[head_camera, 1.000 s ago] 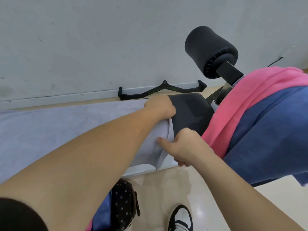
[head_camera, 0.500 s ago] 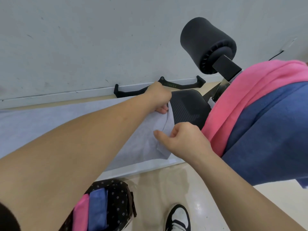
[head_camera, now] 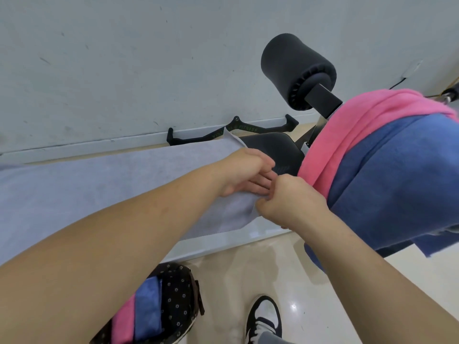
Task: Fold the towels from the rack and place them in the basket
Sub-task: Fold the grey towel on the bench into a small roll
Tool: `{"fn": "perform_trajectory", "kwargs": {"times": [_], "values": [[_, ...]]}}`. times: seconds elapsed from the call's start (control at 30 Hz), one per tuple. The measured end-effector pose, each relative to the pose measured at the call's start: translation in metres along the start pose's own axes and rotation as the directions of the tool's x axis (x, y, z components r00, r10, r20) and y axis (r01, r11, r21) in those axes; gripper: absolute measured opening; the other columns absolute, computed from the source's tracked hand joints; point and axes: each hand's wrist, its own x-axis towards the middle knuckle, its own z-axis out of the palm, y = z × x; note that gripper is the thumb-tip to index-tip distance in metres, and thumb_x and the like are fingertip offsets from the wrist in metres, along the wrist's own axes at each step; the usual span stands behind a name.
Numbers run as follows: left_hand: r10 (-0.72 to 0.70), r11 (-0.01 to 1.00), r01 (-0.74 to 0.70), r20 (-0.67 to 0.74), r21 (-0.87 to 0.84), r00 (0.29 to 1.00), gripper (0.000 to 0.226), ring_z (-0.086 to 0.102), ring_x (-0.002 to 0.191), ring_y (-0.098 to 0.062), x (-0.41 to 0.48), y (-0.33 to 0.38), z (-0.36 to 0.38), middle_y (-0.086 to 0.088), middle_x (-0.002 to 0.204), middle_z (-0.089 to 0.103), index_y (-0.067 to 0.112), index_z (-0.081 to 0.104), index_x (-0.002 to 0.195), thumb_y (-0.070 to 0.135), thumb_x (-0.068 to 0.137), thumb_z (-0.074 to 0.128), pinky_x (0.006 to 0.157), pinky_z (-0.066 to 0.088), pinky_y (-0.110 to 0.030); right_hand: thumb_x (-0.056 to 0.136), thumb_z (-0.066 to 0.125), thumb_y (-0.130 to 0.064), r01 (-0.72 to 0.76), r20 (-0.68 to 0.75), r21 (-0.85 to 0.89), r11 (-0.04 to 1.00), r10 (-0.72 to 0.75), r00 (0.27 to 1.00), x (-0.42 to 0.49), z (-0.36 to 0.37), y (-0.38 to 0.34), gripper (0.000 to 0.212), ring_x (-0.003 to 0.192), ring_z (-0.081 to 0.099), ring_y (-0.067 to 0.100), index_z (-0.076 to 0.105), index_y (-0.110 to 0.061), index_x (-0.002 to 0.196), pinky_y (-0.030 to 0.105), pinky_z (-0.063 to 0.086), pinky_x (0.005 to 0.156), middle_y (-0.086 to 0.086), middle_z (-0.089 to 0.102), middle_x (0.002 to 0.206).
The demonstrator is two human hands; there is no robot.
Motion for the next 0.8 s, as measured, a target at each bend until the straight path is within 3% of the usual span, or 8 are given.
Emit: {"fn": "perform_trajectory", "kwargs": {"times": [0.07,0.13,0.2,0.27,0.33,0.47,0.63,0.8], "values": [[0.124,0.991,-0.118,-0.133,0.055,0.983,0.024,0.073,0.069,-0.021,0.003,-0.005,0.001,-0.015,0.100,0.075,0.009,0.066,0.104,-0.006,0.096,0.049,0.068,0.062,-0.036,0.086,0.059,-0.034,0.077,-0.063,0.019,0.997,-0.076,0.995,-0.003,0.000,0.000,0.026,0.072,0.061,0.023,0.042,-0.028,0.067,0.031,0.048,0.060,-0.004,0.056,0.071],[0.277,0.949,-0.211,-0.302,0.233,0.912,0.028,0.069,0.073,-0.018,0.008,-0.010,-0.005,-0.011,0.097,0.073,0.012,0.068,0.096,-0.007,0.090,0.048,0.073,0.060,-0.037,0.087,0.061,-0.037,0.180,-0.176,0.072,0.981,-0.165,0.970,-0.004,0.002,-0.004,0.024,0.075,0.059,0.022,0.050,-0.026,0.068,0.032,0.047,0.059,-0.004,0.059,0.074],[0.373,0.864,-0.176,-0.365,0.471,0.853,0.029,0.066,0.083,-0.017,0.013,-0.014,-0.016,0.000,0.093,0.071,0.018,0.071,0.092,-0.003,0.085,0.051,0.079,0.056,-0.032,0.086,0.062,-0.040,0.326,-0.223,0.065,0.943,-0.304,0.926,-0.005,0.005,-0.009,0.020,0.083,0.059,0.021,0.061,-0.025,0.073,0.035,0.050,0.064,-0.008,0.061,0.078],[0.370,0.767,-0.084,-0.332,0.636,0.868,0.030,0.066,0.094,-0.018,0.015,-0.018,-0.026,0.004,0.098,0.070,0.021,0.071,0.096,0.001,0.085,0.053,0.084,0.055,-0.031,0.087,0.062,-0.042,0.406,-0.132,0.041,0.913,-0.398,0.908,-0.006,0.012,-0.014,0.018,0.088,0.059,0.020,0.066,-0.027,0.078,0.038,0.053,0.071,-0.010,0.064,0.079],[0.374,0.648,-0.027,-0.288,0.761,0.882,0.031,0.064,0.106,-0.022,0.020,-0.020,-0.033,0.001,0.109,0.069,0.020,0.071,0.103,0.003,0.086,0.053,0.092,0.054,-0.036,0.091,0.059,-0.044,0.341,-0.014,-0.018,0.940,-0.341,0.940,-0.005,0.017,-0.016,0.022,0.088,0.062,0.018,0.066,-0.025,0.081,0.037,0.056,0.073,-0.008,0.067,0.083],[0.365,0.379,0.076,-0.224,0.922,0.904,0.040,0.049,0.128,-0.029,0.038,-0.014,-0.038,-0.004,0.138,0.055,0.019,0.059,0.129,0.015,0.090,0.050,0.100,0.039,-0.042,0.096,0.053,-0.045,0.144,-0.051,-0.064,0.987,-0.147,0.988,0.004,0.012,-0.002,0.030,0.082,0.060,0.024,0.057,-0.020,0.079,0.032,0.045,0.062,-0.003,0.061,0.082],[0.263,0.291,0.067,-0.147,0.954,0.954,0.060,0.030,0.150,-0.026,0.066,-0.003,-0.046,0.000,0.164,0.034,0.025,0.037,0.156,0.032,0.097,0.041,0.121,0.023,-0.053,0.098,0.048,-0.030,0.068,-0.037,-0.030,0.997,-0.069,0.997,0.010,0.015,0.005,0.014,0.082,0.061,0.027,0.055,-0.019,0.102,0.034,0.047,0.064,-0.002,0.062,0.089],[0.244,0.298,0.026,-0.102,0.954,0.965,0.055,0.042,0.142,-0.029,0.074,0.011,-0.056,0.005,0.161,0.038,0.038,0.041,0.151,0.037,0.096,0.039,0.107,0.036,-0.050,0.099,0.047,-0.032,0.063,-0.022,-0.045,0.997,-0.064,0.998,0.014,0.013,-0.008,0.026,0.090,0.064,0.028,0.057,-0.018,0.119,0.035,0.050,0.069,0.001,0.066,0.101]]}}
